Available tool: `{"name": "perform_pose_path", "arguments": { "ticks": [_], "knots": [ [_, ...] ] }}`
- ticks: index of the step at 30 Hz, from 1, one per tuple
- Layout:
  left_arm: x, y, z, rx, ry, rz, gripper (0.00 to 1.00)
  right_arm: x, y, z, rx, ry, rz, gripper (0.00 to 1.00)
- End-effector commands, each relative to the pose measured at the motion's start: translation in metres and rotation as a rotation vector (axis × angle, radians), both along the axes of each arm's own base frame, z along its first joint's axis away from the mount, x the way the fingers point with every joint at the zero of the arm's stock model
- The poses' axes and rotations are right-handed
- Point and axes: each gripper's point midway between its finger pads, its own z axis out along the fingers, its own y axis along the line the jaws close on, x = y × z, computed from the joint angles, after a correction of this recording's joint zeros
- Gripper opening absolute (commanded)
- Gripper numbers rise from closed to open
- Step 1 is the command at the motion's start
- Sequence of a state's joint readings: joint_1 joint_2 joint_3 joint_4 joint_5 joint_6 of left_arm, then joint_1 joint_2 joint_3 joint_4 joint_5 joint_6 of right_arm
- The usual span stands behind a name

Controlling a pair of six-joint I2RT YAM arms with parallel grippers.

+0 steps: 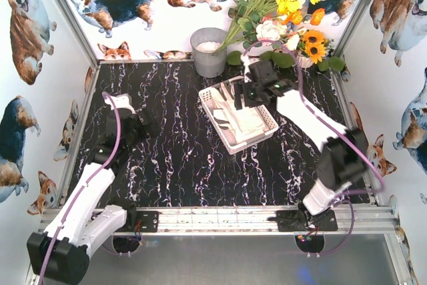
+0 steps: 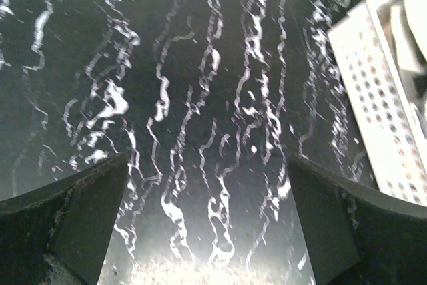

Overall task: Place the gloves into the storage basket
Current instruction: Place the glove in the bin, then reset both arms

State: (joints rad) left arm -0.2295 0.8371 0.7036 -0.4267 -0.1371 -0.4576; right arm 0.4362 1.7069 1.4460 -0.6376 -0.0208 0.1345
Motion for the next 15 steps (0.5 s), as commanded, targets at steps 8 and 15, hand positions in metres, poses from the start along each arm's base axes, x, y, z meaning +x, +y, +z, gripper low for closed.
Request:
{"name": "perform_pose_path", "arguments": {
  "ticks": [8, 15],
  "knots": [
    [0.042, 0.122, -0.045, 0.157, -0.063, 0.388, 1.0, 0.001, -0.136, 0.027, 0.244, -0.255, -0.431, 0.75],
    [0.043, 0.136, -0.067, 0.257, -0.298, 0.403, 1.0, -0.029, -0.211, -0.001, 0.061, -0.527, -0.636, 0.81]
  ]
}}
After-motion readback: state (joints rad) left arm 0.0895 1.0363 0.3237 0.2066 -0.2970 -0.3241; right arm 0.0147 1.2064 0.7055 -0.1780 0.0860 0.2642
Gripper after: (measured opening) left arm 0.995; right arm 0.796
